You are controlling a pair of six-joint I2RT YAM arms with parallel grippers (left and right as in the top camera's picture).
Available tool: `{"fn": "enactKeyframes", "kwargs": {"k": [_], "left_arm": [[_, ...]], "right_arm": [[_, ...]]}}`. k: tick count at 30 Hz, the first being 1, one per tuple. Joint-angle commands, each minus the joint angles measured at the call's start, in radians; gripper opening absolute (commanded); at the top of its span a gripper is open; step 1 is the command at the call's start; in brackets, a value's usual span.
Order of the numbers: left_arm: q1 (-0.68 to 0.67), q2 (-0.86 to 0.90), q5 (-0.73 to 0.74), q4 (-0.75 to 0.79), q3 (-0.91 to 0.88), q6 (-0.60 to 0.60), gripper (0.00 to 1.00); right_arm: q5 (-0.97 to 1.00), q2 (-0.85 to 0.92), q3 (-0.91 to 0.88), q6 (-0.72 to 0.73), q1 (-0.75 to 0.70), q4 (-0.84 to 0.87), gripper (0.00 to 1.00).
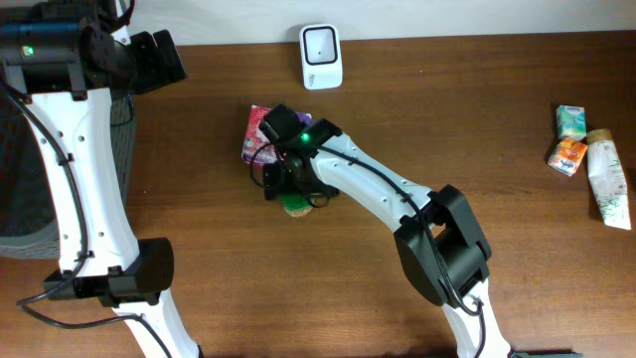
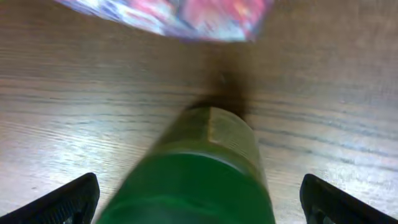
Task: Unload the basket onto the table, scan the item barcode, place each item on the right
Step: 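Grasp the green-lid jar from above with the right gripper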
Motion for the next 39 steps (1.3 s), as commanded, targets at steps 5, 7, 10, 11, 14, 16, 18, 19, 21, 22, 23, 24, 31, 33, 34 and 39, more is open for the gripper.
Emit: {"fn": "enactKeyframes", "kwargs": {"k": [5, 7, 10, 11, 14, 16, 18, 19, 21, 22, 23, 24, 31, 33, 34, 39], "left_arm": [[0.003, -0.019, -0.008, -0.001, 0.010, 0.008, 0.99], [0.003, -0.019, -0.007, -0.001, 0.010, 0.008, 0.99], [0.003, -0.019, -0.007, -0.001, 0.010, 0.008, 0.99], [0.003, -0.019, -0.008, -0.001, 0.010, 0.008, 0.99], [0.003, -0.018, -0.007, -0.001, 0.010, 0.008, 0.99], [0.003, -0.019, -0.007, -0.001, 0.010, 0.008, 0.99], [0.003, -0.019, -0.007, -0.001, 0.010, 0.008, 0.99], [0.003, -0.019, -0.007, -0.001, 0.010, 0.008, 0.99], [0.003, -0.019, -0.007, -0.001, 0.010, 0.008, 0.99], [0.003, -0.018, -0.008, -0.001, 0.010, 0.008, 0.99], [0.003, -0.019, -0.008, -0.001, 0.010, 0.008, 0.99], [0.003, -0.019, -0.008, -0.001, 0.010, 0.008, 0.99], [0.003, -0.019, -0.008, -0.001, 0.010, 0.008, 0.99], [0.003, -0.019, -0.008, -0.001, 0.010, 0.008, 0.99], [0.003, -0.019, -0.008, -0.001, 0.010, 0.008, 0.99], [0.003, -0.019, -0.007, -0.001, 0.010, 0.008, 0.99]], "right_arm": [[0.010, 0.003, -0.016, 0.007, 0.000, -0.019, 0.67], [0.007, 0.002, -0.004, -0.039, -0.002, -0.048, 0.66], [0.005, -0.007, 0.039, -0.247, -0.002, -0.115, 0.68], [0.005, -0.010, 0.061, -0.366, -0.002, -0.156, 0.68], [0.007, -0.017, 0.084, -0.883, -0.002, -0.339, 0.73], [0.013, -0.016, 0.084, -1.100, -0.002, -0.434, 0.79], [0.017, -0.016, 0.084, -1.114, -0.002, -0.430, 0.81], [0.016, -0.016, 0.084, -1.091, -0.002, -0.420, 0.81], [0.016, -0.015, 0.084, -0.902, -0.002, -0.367, 0.88], [0.016, -0.016, 0.084, -0.809, -0.002, -0.346, 0.95], [0.016, -0.016, 0.085, -0.682, -0.002, -0.322, 0.98], [0.016, -0.016, 0.085, -0.567, -0.002, -0.308, 0.99], [0.030, -0.015, 0.084, -0.031, -0.009, -0.267, 0.99], [0.050, -0.015, 0.084, 0.072, -0.009, -0.245, 0.99], [0.050, -0.015, 0.084, 0.108, -0.009, -0.242, 0.99], [0.050, -0.015, 0.084, 0.261, -0.008, -0.220, 0.99]]}}
